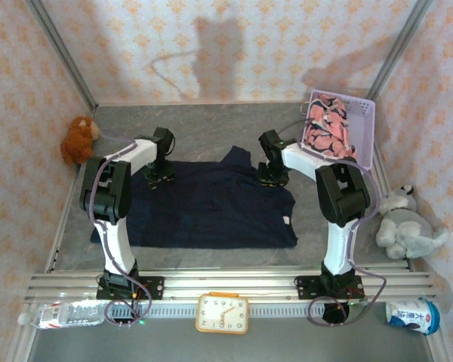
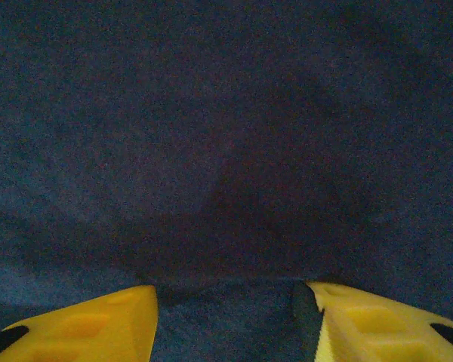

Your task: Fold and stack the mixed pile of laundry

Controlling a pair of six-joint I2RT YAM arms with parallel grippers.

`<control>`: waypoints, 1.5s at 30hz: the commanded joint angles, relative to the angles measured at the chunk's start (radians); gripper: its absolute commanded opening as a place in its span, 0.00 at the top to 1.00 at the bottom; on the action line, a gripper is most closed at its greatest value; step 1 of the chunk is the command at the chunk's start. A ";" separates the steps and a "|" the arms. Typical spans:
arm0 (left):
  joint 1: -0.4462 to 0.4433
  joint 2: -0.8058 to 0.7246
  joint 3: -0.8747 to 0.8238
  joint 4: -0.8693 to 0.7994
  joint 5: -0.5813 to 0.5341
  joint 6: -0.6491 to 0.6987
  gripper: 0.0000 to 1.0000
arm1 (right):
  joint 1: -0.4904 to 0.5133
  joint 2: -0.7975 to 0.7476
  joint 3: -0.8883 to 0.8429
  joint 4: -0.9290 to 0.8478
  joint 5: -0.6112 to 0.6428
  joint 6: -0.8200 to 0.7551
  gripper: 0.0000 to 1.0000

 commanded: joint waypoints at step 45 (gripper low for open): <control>0.010 0.023 -0.044 -0.059 -0.002 0.024 0.47 | 0.164 -0.215 -0.085 -0.025 -0.262 -0.127 0.57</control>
